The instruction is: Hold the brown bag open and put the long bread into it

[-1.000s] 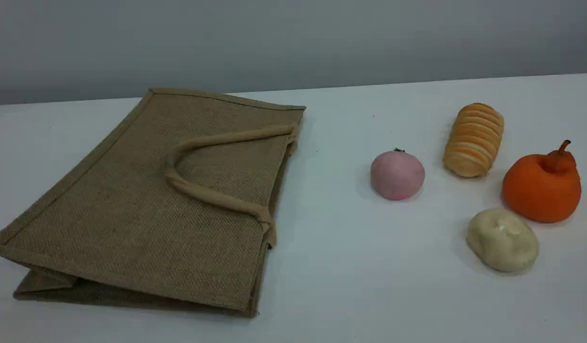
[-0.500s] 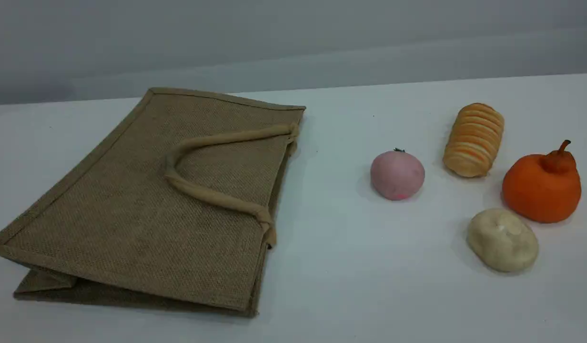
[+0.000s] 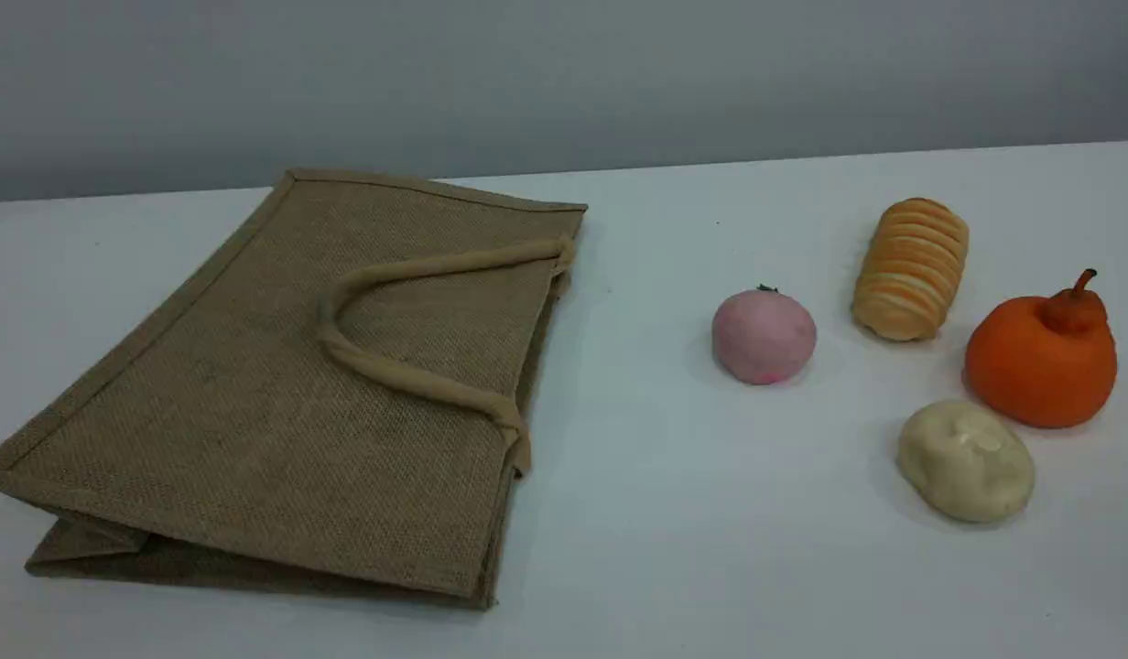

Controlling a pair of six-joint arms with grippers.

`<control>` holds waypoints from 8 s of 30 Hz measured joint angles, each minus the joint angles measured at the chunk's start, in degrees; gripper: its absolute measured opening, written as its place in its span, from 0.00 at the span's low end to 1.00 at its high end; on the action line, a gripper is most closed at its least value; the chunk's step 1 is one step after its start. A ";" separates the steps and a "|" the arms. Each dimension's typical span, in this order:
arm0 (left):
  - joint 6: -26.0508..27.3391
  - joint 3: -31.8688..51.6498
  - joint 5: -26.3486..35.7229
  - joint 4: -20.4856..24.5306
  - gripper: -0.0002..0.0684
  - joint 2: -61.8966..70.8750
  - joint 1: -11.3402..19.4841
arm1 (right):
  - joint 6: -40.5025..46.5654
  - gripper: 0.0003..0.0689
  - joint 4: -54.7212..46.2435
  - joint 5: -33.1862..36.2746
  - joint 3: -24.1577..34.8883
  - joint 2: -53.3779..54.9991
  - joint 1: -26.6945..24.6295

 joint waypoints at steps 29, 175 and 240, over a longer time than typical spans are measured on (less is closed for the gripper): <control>-0.60 -23.19 -21.37 -2.00 0.68 60.91 0.00 | -15.68 0.85 27.67 -28.91 -9.71 48.18 0.00; 24.29 -68.45 6.58 -32.68 0.13 96.82 -7.45 | -80.31 0.85 90.28 -54.36 -39.49 123.45 -0.03; 27.78 -71.81 6.07 -37.41 0.13 98.71 -9.78 | -63.63 0.19 80.12 -17.94 -20.66 91.91 16.62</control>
